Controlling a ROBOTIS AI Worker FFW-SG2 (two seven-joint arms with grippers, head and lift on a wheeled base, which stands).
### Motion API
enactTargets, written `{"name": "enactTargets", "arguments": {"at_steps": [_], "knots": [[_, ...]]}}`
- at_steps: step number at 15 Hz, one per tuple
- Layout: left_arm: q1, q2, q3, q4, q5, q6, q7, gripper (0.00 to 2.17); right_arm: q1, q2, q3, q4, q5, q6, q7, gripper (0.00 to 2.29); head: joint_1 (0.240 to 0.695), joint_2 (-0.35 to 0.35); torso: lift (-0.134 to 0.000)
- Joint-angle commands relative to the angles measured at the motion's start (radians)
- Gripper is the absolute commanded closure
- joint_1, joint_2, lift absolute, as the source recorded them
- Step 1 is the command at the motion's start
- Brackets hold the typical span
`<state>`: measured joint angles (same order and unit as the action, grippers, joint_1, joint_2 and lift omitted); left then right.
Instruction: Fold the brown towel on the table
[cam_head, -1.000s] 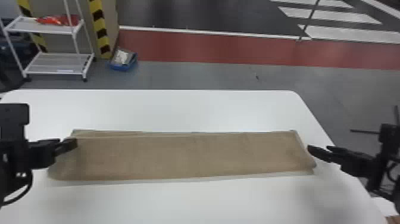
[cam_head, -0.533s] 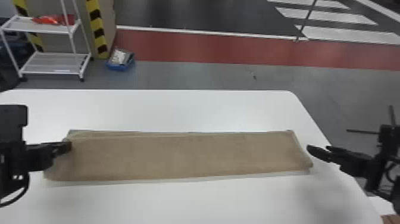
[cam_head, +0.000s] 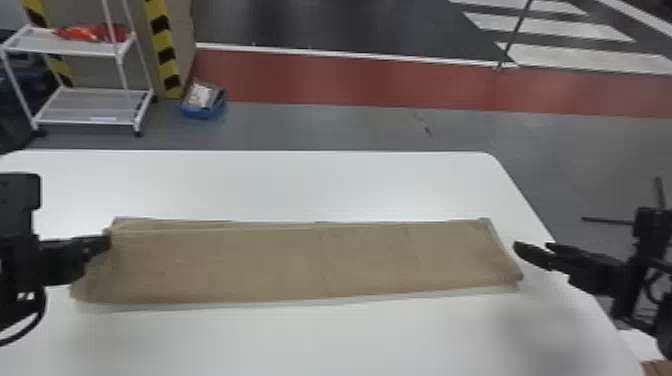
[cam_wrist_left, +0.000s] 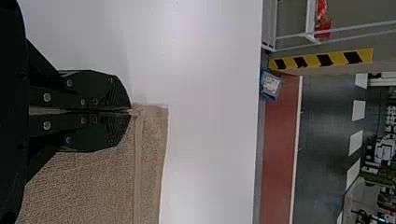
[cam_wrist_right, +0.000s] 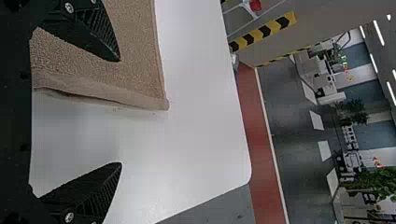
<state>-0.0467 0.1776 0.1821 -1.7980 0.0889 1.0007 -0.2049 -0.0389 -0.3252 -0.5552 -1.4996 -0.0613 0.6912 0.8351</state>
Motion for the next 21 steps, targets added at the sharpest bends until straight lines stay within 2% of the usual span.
{"name": "enactTargets", "arguments": {"at_steps": [1, 4, 7, 11, 12, 14, 16, 21], "knots": [[0.024, -0.006, 0.0, -0.038, 0.005, -0.029, 0.015, 1.27, 0.001, 0.0, 0.001, 0.001, 0.0, -0.002, -0.002, 0.09, 0.695, -0.153, -0.118], [0.051, -0.007, -0.001, -0.109, 0.014, -0.041, 0.015, 1.27, -0.003, 0.0, -0.002, 0.001, 0.0, -0.008, -0.011, 0.09, 0.695, -0.155, -0.118], [0.056, -0.01, -0.021, -0.12, 0.015, -0.05, 0.016, 1.26, -0.015, 0.002, 0.015, 0.024, -0.002, -0.066, -0.036, 0.08, 0.695, -0.169, -0.118], [0.054, -0.012, -0.039, -0.12, 0.014, -0.059, 0.025, 1.24, -0.111, 0.009, 0.081, 0.144, 0.012, -0.183, -0.083, 0.1, 0.695, -0.172, -0.118], [0.054, -0.012, -0.046, -0.12, 0.014, -0.066, 0.027, 1.24, -0.125, 0.009, 0.095, 0.16, 0.014, -0.186, -0.085, 0.18, 0.695, -0.17, -0.118], [0.054, -0.012, -0.049, -0.118, 0.012, -0.072, 0.027, 1.24, -0.147, 0.009, 0.126, 0.182, 0.037, -0.183, -0.085, 0.54, 0.695, -0.16, -0.118], [0.056, -0.01, -0.049, -0.118, 0.014, -0.078, 0.025, 1.24, -0.148, 0.015, 0.129, 0.196, 0.055, -0.183, -0.085, 0.79, 0.695, -0.153, -0.118], [0.056, -0.006, -0.047, -0.118, 0.014, -0.081, 0.019, 1.25, -0.147, 0.015, 0.135, 0.206, 0.078, -0.179, -0.085, 0.82, 0.695, -0.143, -0.118]]}}
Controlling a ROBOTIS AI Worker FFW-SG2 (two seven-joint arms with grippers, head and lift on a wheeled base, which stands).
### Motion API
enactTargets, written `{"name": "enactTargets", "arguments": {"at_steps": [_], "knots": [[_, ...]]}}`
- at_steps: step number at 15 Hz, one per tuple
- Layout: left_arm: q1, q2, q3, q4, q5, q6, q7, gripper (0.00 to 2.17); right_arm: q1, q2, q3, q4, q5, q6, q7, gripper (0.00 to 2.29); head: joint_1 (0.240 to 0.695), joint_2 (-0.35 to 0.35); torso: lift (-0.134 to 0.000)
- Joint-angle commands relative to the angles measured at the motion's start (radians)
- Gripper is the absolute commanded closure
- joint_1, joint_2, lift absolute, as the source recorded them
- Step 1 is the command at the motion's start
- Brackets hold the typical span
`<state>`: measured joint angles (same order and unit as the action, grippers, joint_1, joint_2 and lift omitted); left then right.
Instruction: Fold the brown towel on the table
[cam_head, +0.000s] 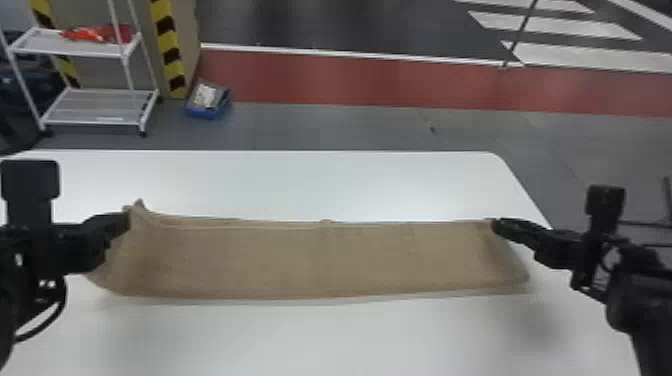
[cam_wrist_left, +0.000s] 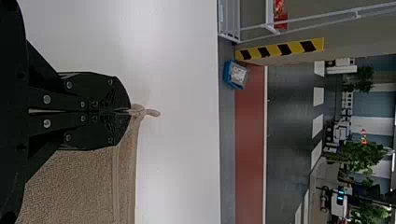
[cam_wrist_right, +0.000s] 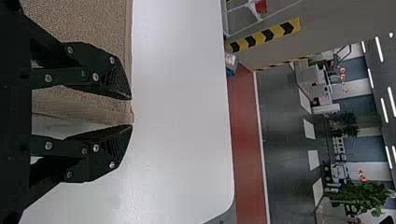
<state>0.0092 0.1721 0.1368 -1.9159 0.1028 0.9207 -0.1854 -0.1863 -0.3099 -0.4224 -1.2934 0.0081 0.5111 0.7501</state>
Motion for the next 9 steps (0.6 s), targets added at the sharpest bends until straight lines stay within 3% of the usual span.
{"name": "enactTargets", "arguments": {"at_steps": [1, 5, 9], "knots": [[0.0, -0.002, -0.003, 0.0, 0.0, -0.001, -0.003, 1.25, 0.001, 0.0, 0.005, 0.0, 0.018, 0.01, -0.002, 0.83, 0.695, -0.143, -0.118], [0.005, 0.0, -0.003, 0.003, 0.0, 0.002, -0.005, 1.24, 0.001, 0.003, 0.019, 0.002, 0.042, 0.016, -0.04, 0.69, 0.695, -0.152, -0.118], [0.008, 0.003, -0.003, 0.003, 0.0, 0.002, -0.006, 1.25, -0.002, 0.002, 0.025, 0.002, 0.055, 0.025, -0.04, 0.79, 0.695, -0.152, -0.118]]}}
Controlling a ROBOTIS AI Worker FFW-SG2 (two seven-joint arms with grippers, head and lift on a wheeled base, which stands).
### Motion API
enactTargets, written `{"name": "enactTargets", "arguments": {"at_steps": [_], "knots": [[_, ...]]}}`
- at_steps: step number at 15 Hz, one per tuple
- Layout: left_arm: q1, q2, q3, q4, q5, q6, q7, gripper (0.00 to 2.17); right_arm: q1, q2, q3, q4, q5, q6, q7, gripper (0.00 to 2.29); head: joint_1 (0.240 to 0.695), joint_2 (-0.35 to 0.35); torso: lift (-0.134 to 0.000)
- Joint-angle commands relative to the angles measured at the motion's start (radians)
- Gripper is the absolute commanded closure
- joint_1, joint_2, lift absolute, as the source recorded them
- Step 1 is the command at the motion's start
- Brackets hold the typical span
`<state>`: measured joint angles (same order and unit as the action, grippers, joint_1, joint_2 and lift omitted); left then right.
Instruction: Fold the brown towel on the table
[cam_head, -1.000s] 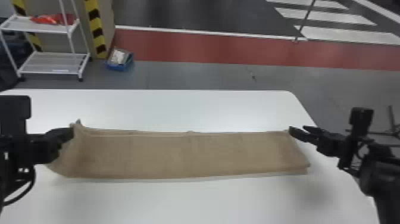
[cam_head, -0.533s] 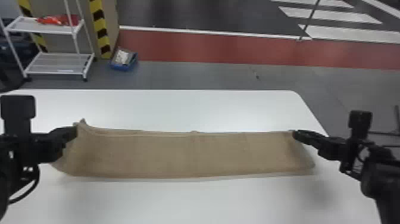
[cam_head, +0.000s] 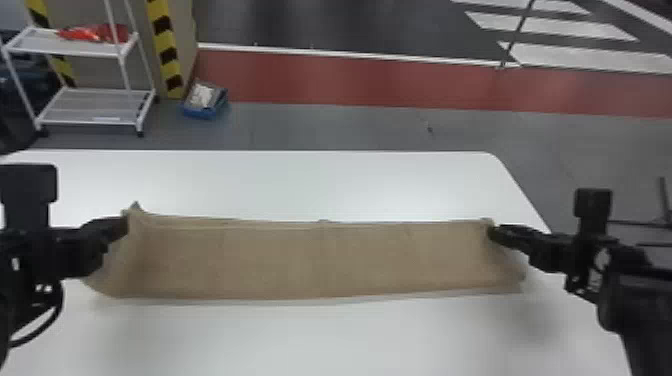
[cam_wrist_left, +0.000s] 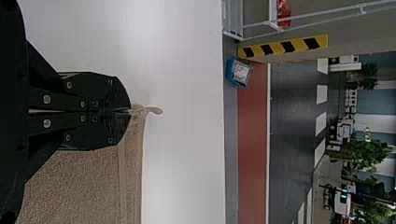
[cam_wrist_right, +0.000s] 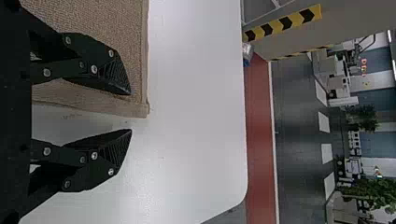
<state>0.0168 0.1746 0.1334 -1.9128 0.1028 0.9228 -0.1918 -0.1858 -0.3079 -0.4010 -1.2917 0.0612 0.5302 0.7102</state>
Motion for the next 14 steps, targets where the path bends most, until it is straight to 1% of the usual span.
{"name": "enactTargets", "arguments": {"at_steps": [1, 2, 3, 4, 10, 11, 13, 14], "knots": [[0.0, 0.0, 0.0, 0.0, 0.0, 0.0, 0.0, 1.24, -0.006, 0.0, 0.007, 0.0, 0.003, 0.009, 0.002, 0.88, 0.695, -0.152, -0.118], [0.002, 0.002, 0.0, 0.0, 0.0, 0.0, -0.002, 1.25, -0.006, -0.002, 0.007, 0.0, 0.003, 0.012, 0.002, 0.89, 0.695, -0.151, -0.118], [0.0, 0.002, 0.0, 0.0, 0.0, 0.0, -0.002, 1.25, -0.006, -0.002, 0.007, 0.0, 0.002, 0.012, 0.003, 1.01, 0.695, -0.15, -0.118], [0.002, 0.0, 0.0, -0.002, 0.0, 0.0, 0.0, 1.25, -0.006, -0.002, 0.007, -0.001, -0.001, 0.021, 0.003, 1.06, 0.695, -0.149, -0.118], [0.026, 0.0, 0.011, -0.04, 0.0, -0.003, 0.011, 1.25, 0.008, 0.001, -0.006, -0.021, -0.004, 0.003, 0.009, 1.08, 0.695, -0.148, -0.118], [0.031, 0.0, 0.018, -0.049, 0.002, 0.0, 0.012, 1.26, 0.009, 0.0, -0.009, -0.026, -0.006, 0.003, 0.009, 1.29, 0.695, -0.148, -0.118], [0.04, 0.0, 0.025, -0.058, 0.003, 0.003, 0.014, 1.38, 0.019, 0.001, -0.015, -0.035, -0.011, -0.009, 0.015, 1.33, 0.695, -0.146, -0.118], [0.045, -0.001, 0.028, -0.071, 0.005, 0.003, 0.014, 1.38, 0.023, 0.0, -0.016, -0.037, -0.011, -0.012, 0.017, 1.33, 0.695, -0.144, -0.118]]}}
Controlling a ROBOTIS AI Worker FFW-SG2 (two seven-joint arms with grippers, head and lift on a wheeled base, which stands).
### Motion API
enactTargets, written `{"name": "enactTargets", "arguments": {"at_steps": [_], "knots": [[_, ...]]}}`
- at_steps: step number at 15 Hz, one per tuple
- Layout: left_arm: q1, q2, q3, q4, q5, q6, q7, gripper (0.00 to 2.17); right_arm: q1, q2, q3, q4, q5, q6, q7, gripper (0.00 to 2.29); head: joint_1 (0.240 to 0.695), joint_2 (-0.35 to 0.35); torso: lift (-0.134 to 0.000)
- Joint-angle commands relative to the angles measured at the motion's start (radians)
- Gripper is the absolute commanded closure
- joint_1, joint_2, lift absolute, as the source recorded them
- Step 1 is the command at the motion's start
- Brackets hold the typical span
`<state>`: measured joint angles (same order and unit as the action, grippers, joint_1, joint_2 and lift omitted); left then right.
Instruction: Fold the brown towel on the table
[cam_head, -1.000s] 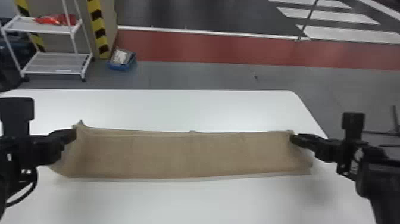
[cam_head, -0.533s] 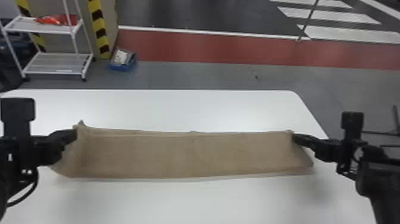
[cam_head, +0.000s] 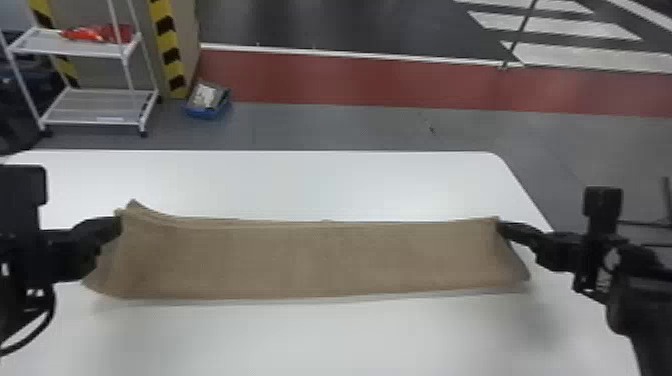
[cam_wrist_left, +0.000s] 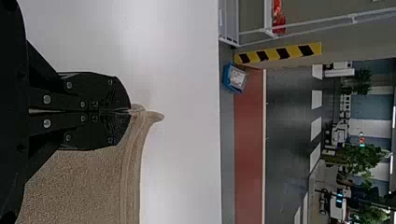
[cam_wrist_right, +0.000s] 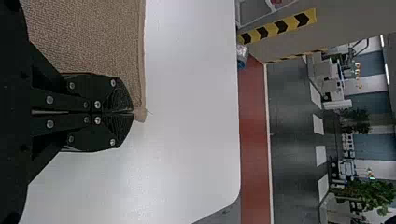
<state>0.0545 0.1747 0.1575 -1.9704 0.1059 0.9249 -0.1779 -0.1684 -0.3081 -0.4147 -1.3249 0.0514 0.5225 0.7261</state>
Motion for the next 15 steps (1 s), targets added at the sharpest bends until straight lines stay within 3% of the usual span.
{"name": "enactTargets", "arguments": {"at_steps": [1, 4, 5, 6, 12, 14, 15], "knots": [[0.011, -0.004, 0.008, -0.027, 0.002, 0.001, 0.0, 1.38, 0.007, 0.001, -0.004, -0.017, -0.004, -0.002, 0.001, 1.32, 0.695, -0.143, -0.118], [0.015, -0.001, 0.004, -0.004, -0.011, -0.039, 0.031, 1.36, 0.023, 0.003, -0.015, -0.033, -0.005, -0.002, 0.001, 1.31, 0.695, -0.142, -0.118], [0.027, -0.001, -0.001, 0.013, -0.011, -0.116, 0.023, 1.02, 0.026, 0.004, -0.015, -0.037, -0.005, 0.001, 0.003, 1.31, 0.695, -0.139, -0.118], [0.033, 0.0, -0.006, 0.033, -0.008, -0.192, 0.014, 0.87, 0.027, 0.004, -0.015, -0.039, -0.007, 0.005, 0.004, 1.31, 0.695, -0.137, -0.118], [0.048, -0.006, -0.019, 0.058, 0.04, -0.208, -0.008, 0.88, 0.033, 0.004, -0.016, -0.048, -0.008, 0.023, 0.007, 1.31, 0.695, -0.16, -0.118], [0.036, -0.004, -0.013, 0.065, 0.04, -0.208, -0.002, 1.07, 0.033, 0.004, -0.018, -0.051, -0.01, 0.026, 0.009, 1.31, 0.695, -0.163, -0.118], [0.024, -0.003, -0.013, 0.079, 0.04, -0.205, 0.0, 1.04, 0.035, 0.004, -0.018, -0.051, -0.008, 0.029, 0.01, 1.31, 0.695, -0.162, -0.118]]}}
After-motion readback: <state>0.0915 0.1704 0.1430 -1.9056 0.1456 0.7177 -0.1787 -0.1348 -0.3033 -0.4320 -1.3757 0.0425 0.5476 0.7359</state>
